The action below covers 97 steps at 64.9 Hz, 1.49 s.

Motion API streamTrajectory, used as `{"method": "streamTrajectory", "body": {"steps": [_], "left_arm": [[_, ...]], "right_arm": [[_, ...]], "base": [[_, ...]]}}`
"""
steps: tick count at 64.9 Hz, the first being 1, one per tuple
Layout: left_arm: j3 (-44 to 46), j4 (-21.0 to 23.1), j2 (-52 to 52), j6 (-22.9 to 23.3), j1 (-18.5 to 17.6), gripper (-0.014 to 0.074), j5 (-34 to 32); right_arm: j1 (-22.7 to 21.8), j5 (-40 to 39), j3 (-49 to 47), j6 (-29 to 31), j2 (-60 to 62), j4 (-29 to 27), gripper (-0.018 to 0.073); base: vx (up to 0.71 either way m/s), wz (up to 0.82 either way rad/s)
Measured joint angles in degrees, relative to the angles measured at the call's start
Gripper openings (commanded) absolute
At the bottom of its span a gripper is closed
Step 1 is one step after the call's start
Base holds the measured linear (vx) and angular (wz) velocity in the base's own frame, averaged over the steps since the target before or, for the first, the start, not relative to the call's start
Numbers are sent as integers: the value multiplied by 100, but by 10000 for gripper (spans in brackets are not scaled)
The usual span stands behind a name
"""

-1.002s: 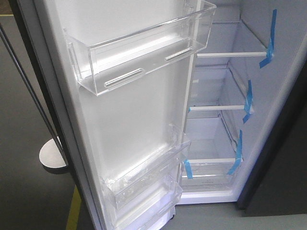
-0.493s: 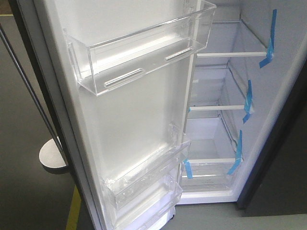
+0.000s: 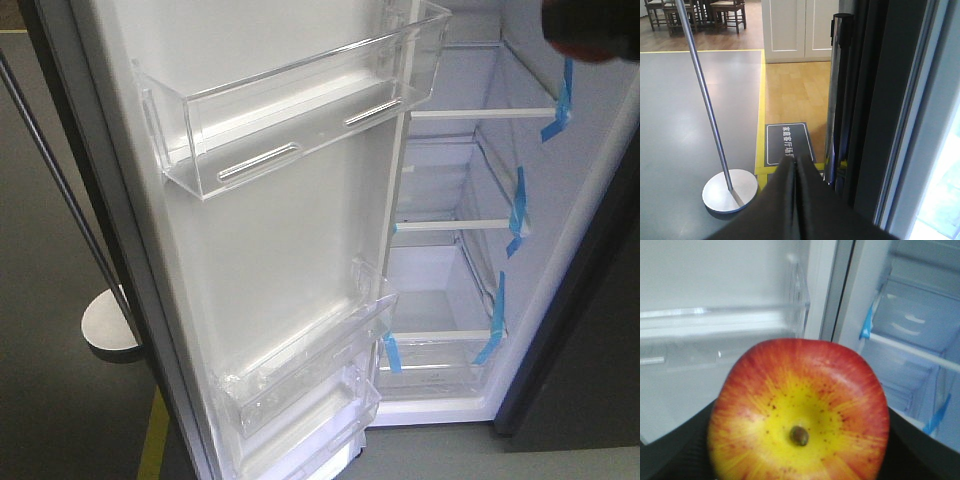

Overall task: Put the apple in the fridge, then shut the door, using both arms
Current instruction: 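Lower the apple into the upper door bin and open the right gripper, then withdraw the open right gripper up and away from the door bin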

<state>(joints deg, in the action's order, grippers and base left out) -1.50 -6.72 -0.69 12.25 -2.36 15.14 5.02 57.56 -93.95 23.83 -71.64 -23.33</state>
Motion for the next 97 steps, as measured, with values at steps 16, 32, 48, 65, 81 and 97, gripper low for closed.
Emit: {"method": "streamTrajectory", "body": {"steps": [16, 32, 48, 65, 81, 97], "left_arm": [[0, 0, 0, 0, 0, -6, 0], [0, 0, 0, 0, 0, -6, 0], [0, 0, 0, 0, 0, -6, 0], [0, 0, 0, 0, 0, -6, 0], [0, 0, 0, 0, 0, -6, 0], [0, 0, 0, 0, 0, -6, 0]], "right_arm": [[81, 509, -2583, 99, -1905, -668, 230], [826, 425, -3154, 319, -2866, -592, 240], [1434, 242, -3154, 325, -3274, -181, 415], [1565, 210, -3154, 134, -3269, -8, 682], [1569, 261, -3154, 59, -3261, 32, 671], [1464, 468, -3154, -108, -2723, 212, 589]], "base": [[0, 0], [0, 0], [0, 0], [0, 0], [0, 0], [0, 0]]}}
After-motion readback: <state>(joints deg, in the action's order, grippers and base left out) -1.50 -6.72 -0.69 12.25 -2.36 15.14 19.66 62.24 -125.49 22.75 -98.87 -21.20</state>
